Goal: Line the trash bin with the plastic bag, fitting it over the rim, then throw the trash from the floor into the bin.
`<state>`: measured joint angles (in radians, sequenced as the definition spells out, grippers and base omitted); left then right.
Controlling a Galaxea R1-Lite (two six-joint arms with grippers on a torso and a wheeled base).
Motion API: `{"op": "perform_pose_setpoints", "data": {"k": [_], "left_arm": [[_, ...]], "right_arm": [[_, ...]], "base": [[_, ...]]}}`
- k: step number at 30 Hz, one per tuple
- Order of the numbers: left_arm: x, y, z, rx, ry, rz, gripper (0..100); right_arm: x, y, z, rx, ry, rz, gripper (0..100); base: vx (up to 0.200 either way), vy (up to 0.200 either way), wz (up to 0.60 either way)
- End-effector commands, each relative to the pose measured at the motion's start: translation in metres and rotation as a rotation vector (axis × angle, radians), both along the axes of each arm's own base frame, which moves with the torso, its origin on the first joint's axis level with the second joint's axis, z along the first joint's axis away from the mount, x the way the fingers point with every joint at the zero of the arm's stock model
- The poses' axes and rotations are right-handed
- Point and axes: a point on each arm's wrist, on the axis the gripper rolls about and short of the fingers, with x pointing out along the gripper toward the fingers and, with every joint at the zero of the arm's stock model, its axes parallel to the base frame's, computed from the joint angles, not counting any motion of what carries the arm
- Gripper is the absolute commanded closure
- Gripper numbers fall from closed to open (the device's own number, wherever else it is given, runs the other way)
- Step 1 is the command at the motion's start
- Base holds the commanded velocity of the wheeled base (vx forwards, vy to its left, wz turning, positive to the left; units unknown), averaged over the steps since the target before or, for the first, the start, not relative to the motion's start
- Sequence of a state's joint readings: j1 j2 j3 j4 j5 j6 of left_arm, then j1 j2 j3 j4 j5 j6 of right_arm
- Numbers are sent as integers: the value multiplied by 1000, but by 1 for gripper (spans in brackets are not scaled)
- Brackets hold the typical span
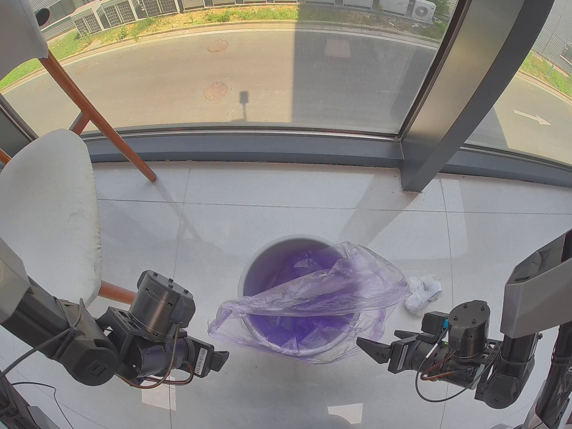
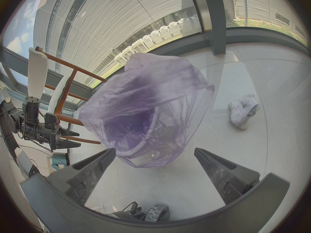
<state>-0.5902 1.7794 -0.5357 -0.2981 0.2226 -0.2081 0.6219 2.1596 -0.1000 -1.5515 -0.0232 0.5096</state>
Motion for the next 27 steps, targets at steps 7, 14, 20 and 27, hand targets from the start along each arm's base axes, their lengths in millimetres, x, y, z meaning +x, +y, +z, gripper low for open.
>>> {"op": "perform_pose_setpoints", "data": {"k": [7,14,20,27], "left_arm": [[19,-15,12,-78,-216,-69,0],[35,-32,1,-109,-286,-116,0],[33,-42,1,-139,-282,-173,0],[43,-47,-5,-154,-313,-166,100]], "right_arm": [[-12,2,9,3,-19,18,0],[-21,12,14,64,-11,-37,0],[-29,20,18,101,-8,-48,0],[-30,20,20,103,-14,-52,0]], "base": [[0,0,0],[0,0,0],[0,0,0],[0,0,0]]}}
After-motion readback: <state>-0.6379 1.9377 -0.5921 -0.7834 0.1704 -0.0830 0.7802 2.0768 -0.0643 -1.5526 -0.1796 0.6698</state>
